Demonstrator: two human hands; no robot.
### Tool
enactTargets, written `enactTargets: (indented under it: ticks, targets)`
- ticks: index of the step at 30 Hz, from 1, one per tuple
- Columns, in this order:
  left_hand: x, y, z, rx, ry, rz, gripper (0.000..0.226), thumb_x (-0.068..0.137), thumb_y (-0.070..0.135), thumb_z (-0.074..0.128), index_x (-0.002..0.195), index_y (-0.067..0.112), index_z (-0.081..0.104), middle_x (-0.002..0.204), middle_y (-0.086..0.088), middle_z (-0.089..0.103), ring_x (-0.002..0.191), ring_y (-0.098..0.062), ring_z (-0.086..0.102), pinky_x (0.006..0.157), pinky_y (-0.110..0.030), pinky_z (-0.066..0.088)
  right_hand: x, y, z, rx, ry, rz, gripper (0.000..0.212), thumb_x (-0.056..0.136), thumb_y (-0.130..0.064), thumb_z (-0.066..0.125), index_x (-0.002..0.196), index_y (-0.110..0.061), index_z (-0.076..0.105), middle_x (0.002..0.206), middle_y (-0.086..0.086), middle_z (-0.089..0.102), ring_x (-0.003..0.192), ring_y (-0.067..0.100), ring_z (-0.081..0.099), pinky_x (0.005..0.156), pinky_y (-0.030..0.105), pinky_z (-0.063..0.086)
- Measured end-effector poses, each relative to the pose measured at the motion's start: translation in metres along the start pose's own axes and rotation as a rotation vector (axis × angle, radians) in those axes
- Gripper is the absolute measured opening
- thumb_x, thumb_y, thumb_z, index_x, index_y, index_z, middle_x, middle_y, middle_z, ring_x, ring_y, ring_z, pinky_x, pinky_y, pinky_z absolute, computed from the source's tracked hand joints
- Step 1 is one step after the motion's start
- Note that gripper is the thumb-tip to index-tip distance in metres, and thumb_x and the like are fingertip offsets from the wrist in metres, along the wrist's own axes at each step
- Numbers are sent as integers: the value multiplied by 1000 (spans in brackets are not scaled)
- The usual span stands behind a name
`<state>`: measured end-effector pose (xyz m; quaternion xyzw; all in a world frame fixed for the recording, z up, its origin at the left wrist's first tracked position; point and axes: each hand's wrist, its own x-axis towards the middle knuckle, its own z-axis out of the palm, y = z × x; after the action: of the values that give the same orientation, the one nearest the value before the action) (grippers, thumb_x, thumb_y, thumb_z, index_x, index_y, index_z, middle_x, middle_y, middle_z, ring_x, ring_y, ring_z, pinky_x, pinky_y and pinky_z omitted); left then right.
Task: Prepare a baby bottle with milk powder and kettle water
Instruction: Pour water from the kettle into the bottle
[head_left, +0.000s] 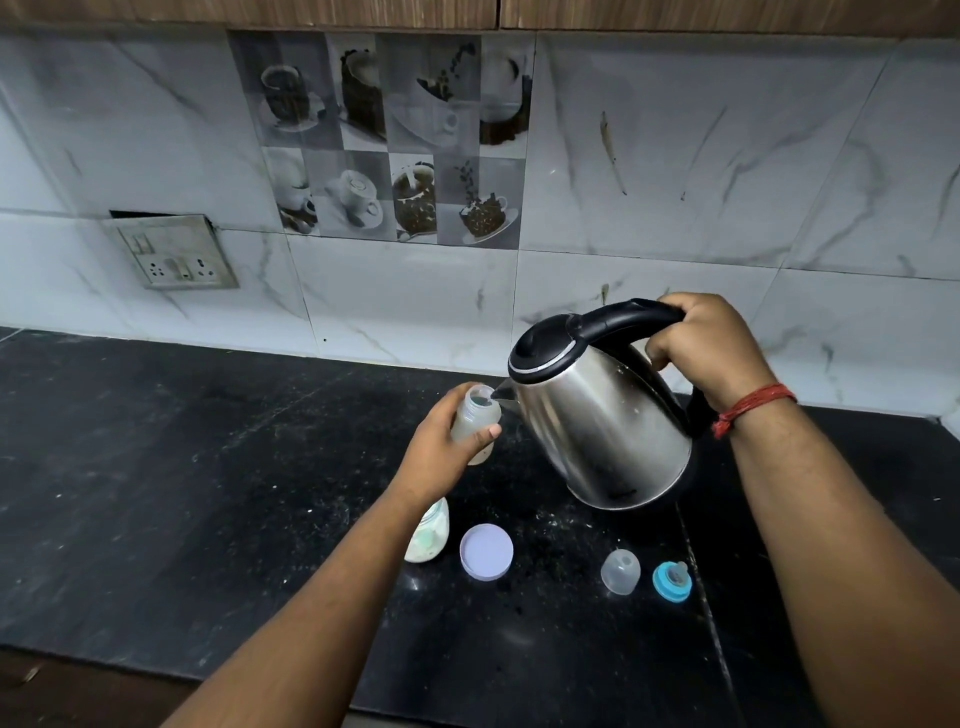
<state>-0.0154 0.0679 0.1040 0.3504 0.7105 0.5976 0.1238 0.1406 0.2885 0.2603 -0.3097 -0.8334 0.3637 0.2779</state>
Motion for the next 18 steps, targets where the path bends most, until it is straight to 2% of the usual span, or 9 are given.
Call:
enactTargets:
  ticks: [3,7,12,15,18]
  targets:
    - [0,0,1,-48,-3,-21,40,93,21,75,124,42,60,120,16,69,114,-4,64,99,-28,52,-1,20,6,108,-1,70,19,46,0,61,60,-11,57,45,-8,44,54,20,41,59,34,35]
    - [-4,-2,3,-80,4,-49,39,94,21,74,126,38,60,119,17,69,112,-2,64,95,-21,51,-3,46,20,203,43,117,28,41,-7,60,69,-6,60,56,2,45,58,21,43,59,36,37]
    - [-16,-12,8,-97,22,-75,41,93,19,75,126,38,60,118,18,69,115,-6,64,102,-30,52,-4,74,46,305,58,207,24,51,4,61,72,-8,63,58,1,52,57,20,50,59,32,42]
    - [-24,-17,11,-89,10,-90,43,93,18,74,129,35,59,121,19,68,117,-6,64,103,-28,51,-5,84,62,296,37,237,28,63,12,60,71,-14,61,59,-1,53,58,18,51,57,26,41]
    - [-33,-21,15,-90,-6,-95,43,93,17,75,127,38,59,122,17,67,118,-7,63,102,-26,50,-2,97,79,314,5,271,28,65,11,61,75,-15,62,70,5,59,63,20,55,60,26,44]
